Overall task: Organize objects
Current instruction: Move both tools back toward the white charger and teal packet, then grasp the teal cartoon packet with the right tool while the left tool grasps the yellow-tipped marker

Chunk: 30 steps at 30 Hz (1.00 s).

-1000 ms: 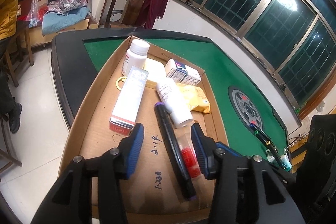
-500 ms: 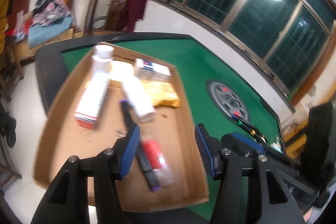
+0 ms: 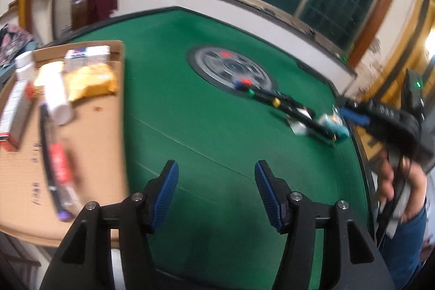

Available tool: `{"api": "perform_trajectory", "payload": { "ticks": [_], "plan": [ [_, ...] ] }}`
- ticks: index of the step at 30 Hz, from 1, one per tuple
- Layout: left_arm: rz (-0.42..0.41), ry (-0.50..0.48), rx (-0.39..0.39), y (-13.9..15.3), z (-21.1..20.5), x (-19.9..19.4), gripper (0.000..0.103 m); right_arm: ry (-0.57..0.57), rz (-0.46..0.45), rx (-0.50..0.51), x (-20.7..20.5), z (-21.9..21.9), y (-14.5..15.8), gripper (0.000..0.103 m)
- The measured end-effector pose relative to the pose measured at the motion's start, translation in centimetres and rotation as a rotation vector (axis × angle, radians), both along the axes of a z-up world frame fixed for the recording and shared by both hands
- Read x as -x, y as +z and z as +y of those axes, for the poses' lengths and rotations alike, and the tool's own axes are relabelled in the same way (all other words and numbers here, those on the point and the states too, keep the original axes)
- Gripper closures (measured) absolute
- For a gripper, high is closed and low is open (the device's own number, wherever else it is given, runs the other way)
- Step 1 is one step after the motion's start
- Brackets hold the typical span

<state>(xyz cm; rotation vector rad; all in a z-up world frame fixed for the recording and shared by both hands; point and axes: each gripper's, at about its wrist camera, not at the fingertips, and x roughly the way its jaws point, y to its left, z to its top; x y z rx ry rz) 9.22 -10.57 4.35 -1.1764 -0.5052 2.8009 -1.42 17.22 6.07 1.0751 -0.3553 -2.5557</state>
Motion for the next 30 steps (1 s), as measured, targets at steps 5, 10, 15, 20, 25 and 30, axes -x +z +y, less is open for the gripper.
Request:
{"api": "perform_trajectory", "payload": {
  "ticks": [5,10,15,20,25,30],
  "plan": [
    [-0.025,-0.048,0.015,-0.8,1.8,0.7,0.045,0.046,-0.148,0.089,2.8,1.0,-3.3,0.058],
    [-0.032,-0.041,0.006,-1.1,1.6,0.8,0.045,0.252,-0.237,0.134,1.1,-2.7,-3.9,0.058],
    [-0.048,-0.04,-0.018,-1.3,1.3,1.3,0.045,0.286,-0.185,0.1,-0.2,-4.3,-2.6,0.058],
    [-0.078,-0.095,-0.052,-0.9,2.6,3.3,0.045,0.148,-0.157,0.102,-0.1,-1.5,-1.9,0.057],
    [-0.108,-0.288,0.062,-0.7,8.8,6.5,0.043,0.063,-0.104,0.102,-0.2,1.2,-0.7,0.053],
    [-0.155,-0.39,0.237,-2.3,14.4,8.5,0.039,0.026,-0.102,0.084,0.0,2.8,-1.3,0.047]
  ]
}}
